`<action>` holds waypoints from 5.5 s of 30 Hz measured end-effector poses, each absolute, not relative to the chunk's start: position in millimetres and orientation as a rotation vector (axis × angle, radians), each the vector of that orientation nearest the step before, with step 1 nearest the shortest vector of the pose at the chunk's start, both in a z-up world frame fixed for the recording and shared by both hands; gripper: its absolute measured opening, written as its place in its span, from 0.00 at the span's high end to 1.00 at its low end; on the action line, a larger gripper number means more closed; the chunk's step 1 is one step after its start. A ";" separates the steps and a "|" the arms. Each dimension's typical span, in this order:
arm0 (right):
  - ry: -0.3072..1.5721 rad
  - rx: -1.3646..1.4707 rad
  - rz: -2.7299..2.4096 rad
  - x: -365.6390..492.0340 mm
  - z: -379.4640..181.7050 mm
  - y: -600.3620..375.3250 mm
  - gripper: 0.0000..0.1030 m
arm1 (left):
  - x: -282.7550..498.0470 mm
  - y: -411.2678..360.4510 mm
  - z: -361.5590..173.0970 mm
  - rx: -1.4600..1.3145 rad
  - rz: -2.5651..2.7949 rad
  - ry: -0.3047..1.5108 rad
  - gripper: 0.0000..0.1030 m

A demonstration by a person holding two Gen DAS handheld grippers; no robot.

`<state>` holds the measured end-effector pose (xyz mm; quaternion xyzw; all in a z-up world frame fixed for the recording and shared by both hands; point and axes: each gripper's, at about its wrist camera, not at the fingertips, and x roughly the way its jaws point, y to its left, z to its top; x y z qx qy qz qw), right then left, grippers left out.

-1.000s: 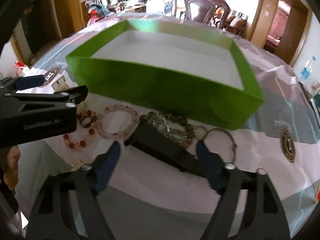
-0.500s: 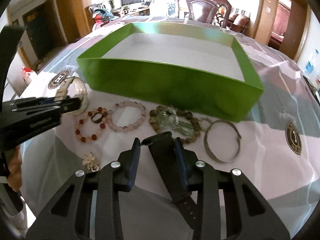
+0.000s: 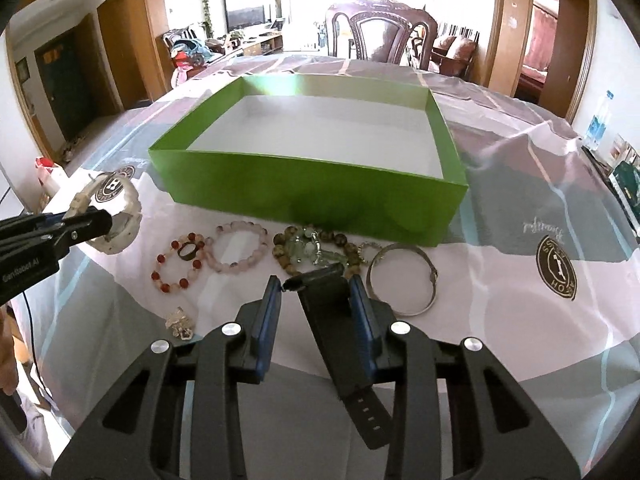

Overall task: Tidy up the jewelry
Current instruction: 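Carry both watches into the green box and open both grippers to release them, then grasp the gold flower brooch with the left gripper while the right gripper grasps the silver bangle, then carry the brooch and bangle into the green box and open both grippers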

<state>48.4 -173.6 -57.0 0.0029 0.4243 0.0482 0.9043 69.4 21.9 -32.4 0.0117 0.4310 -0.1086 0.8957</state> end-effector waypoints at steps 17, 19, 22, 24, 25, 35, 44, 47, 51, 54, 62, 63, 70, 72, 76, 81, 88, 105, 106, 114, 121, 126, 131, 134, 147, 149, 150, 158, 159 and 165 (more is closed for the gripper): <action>0.602 -0.120 -0.016 122.2 4.4 -174.5 0.67 | 154.2 -8.4 8.8 -0.036 -0.247 0.750 0.82; 0.604 -0.120 -0.023 134.4 1.5 -173.0 0.67 | 164.0 -13.8 8.8 -0.041 -0.246 0.751 0.82; 0.627 -0.100 -0.020 149.1 -6.7 -174.2 0.67 | 176.9 -23.9 2.3 -0.032 -0.252 0.778 0.82; 0.647 -0.089 -0.018 157.4 -12.1 -174.5 0.66 | 182.9 -27.8 -4.6 -0.032 -0.249 0.793 0.82; 0.648 -0.091 -0.020 156.9 -13.5 -174.7 0.66 | 187.3 -30.4 -8.9 -0.031 -0.246 0.806 0.81; 0.613 -0.082 -0.053 129.9 4.1 -188.7 0.35 | 162.1 -31.4 0.7 0.049 -0.215 0.742 0.32; 0.720 -0.007 -0.104 65.0 -13.3 -227.3 0.32 | 98.9 14.9 -14.6 0.090 -0.169 0.791 0.34; 0.802 -0.012 -0.108 63.1 -39.6 -231.4 0.48 | 95.4 16.3 -35.0 0.099 -0.182 0.855 0.42; 0.906 0.018 -0.109 77.9 -68.5 -235.5 0.64 | 92.4 5.4 -56.2 0.119 -0.214 0.908 0.46; 0.957 -0.022 -0.146 87.4 -84.6 -230.1 0.64 | 87.8 -2.6 -61.7 0.133 -0.232 0.911 0.43; 1.002 -0.107 -0.042 70.2 -97.8 -194.7 0.64 | 85.3 -1.4 -67.1 0.142 -0.227 0.921 0.37; 1.011 -0.106 0.004 62.5 -96.4 -188.8 0.64 | 84.9 0.0 -67.3 0.140 -0.225 0.923 0.37; 0.953 -0.107 0.078 31.6 -72.4 -176.9 0.63 | 80.0 -1.6 -69.9 0.157 -0.239 0.931 0.35; 0.945 -0.097 0.026 30.3 -69.7 -182.1 0.62 | 75.7 -5.3 -71.0 0.168 -0.254 0.936 0.35; 0.951 -0.053 0.022 27.1 -72.6 -192.2 0.44 | 62.6 -10.0 -73.0 0.193 -0.287 0.940 0.32; 0.959 -0.027 0.040 30.3 -78.0 -198.3 0.40 | 36.6 -31.3 -76.1 0.266 -0.378 0.930 0.32; 0.961 -0.030 0.046 26.6 -81.8 -197.5 0.35 | 39.9 -51.5 -93.9 0.307 -0.416 0.970 0.54; 0.975 -0.031 0.070 33.6 -89.5 -189.8 0.28 | 52.1 -26.7 -90.1 0.236 -0.341 0.976 0.47; 0.977 -0.033 0.074 34.8 -90.3 -187.2 0.28 | 53.1 -27.8 -92.0 0.236 -0.344 0.983 0.50; 1.012 -0.040 0.071 51.8 -103.0 -182.1 0.27 | 60.4 -31.6 -99.1 0.221 -0.340 1.003 0.60; 0.994 -0.027 0.092 49.5 -102.5 -181.3 0.39 | 65.0 -23.6 -100.4 0.172 -0.360 1.013 0.78; 0.989 -0.012 0.090 46.5 -100.4 -180.5 0.43 | 64.3 -15.2 -96.9 0.155 -0.344 1.007 0.78; 0.932 -0.003 0.087 37.8 -81.6 -182.3 0.43 | 58.1 -11.4 -80.7 0.158 -0.334 0.960 0.78; 0.937 -0.024 0.080 38.3 -80.0 -180.7 0.43 | 58.1 -12.2 -75.2 0.155 -0.336 0.947 0.78; 0.727 -0.011 0.069 64.2 -2.8 -189.4 0.43 | 97.6 -9.8 1.5 0.116 -0.357 0.782 0.78; 0.690 -0.040 0.051 82.9 10.9 -187.3 0.43 | 117.7 -14.1 13.3 0.099 -0.362 0.760 0.78; 0.688 -0.042 0.048 91.4 13.4 -186.9 0.43 | 127.3 -17.1 16.9 0.095 -0.360 0.756 0.78; 0.793 -0.062 0.029 157.1 -23.1 -175.5 0.43 | 194.1 -38.1 -9.5 0.089 -0.284 0.819 0.78; 0.806 -0.055 0.033 161.7 -28.4 -176.1 0.43 | 197.6 -38.5 -14.6 0.085 -0.282 0.830 0.78; 0.819 -0.058 0.014 168.1 -39.3 -178.3 0.42 | 206.9 -39.3 -30.4 0.083 -0.268 0.861 0.78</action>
